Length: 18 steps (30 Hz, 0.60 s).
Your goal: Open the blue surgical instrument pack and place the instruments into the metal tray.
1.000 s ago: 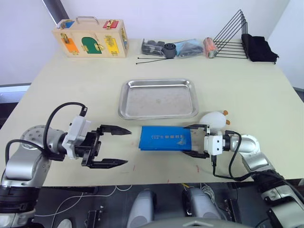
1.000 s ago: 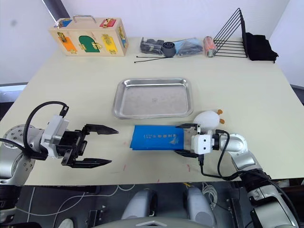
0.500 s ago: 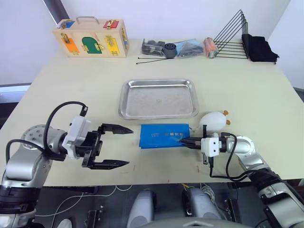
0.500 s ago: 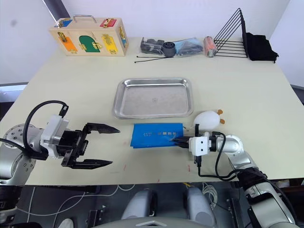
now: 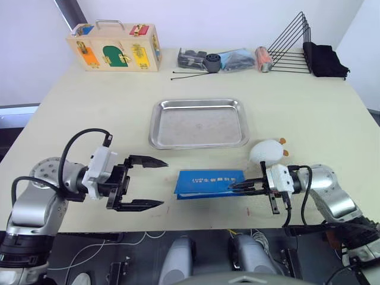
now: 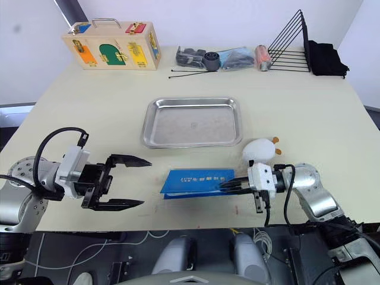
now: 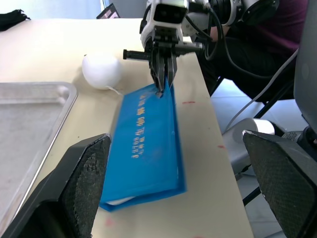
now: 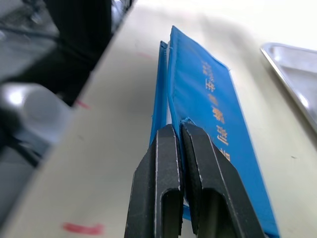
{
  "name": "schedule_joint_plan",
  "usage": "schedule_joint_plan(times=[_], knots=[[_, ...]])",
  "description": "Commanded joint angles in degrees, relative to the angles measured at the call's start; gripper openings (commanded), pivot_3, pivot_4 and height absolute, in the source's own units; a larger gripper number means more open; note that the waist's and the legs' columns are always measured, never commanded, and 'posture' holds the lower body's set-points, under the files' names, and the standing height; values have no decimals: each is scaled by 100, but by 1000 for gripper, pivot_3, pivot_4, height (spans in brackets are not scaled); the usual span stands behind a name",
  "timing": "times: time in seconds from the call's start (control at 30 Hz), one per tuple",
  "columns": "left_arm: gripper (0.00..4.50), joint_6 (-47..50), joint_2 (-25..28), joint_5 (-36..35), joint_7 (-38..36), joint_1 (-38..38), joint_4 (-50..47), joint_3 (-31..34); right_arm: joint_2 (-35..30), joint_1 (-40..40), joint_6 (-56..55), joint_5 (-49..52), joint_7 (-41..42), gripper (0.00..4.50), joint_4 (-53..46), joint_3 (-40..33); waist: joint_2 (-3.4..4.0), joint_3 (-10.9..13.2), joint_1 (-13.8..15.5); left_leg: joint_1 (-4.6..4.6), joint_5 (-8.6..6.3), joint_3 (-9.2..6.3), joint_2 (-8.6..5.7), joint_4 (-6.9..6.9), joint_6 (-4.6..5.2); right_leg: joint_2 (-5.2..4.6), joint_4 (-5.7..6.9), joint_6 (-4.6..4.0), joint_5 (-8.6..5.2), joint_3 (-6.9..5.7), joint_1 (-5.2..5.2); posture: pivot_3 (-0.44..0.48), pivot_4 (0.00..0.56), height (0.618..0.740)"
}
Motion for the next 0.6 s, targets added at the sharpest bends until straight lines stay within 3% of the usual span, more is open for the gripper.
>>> schedule_joint_plan(times=[0.03, 0.23, 0.6], knots=[[4500, 112, 15, -118, -78, -43, -73, 7, -166, -389, 1477, 683, 54, 100, -244, -213, 0, 0, 4, 0, 0, 0, 0, 0, 0, 0, 0, 0, 0, 0, 0, 0, 150, 740], [4500, 22, -147, 57, -96, -332, 294, -138, 78, -1150, 2322, 632, -8, 100, 612, -304, -1, 3, 7, -2, 0, 6, -4, 0, 0, 0, -2, 0, 0, -6, 0, 0, 150, 740], [4500, 42, -867, 189, 281, -908, 1194, -339, 623, -1614, 2126, 237, 97, 100, 1398, -416, -1, 2, -23, -4, 0, 6, -3, 1, 0, 3, 0, 0, 1, -7, 0, 0, 150, 740]])
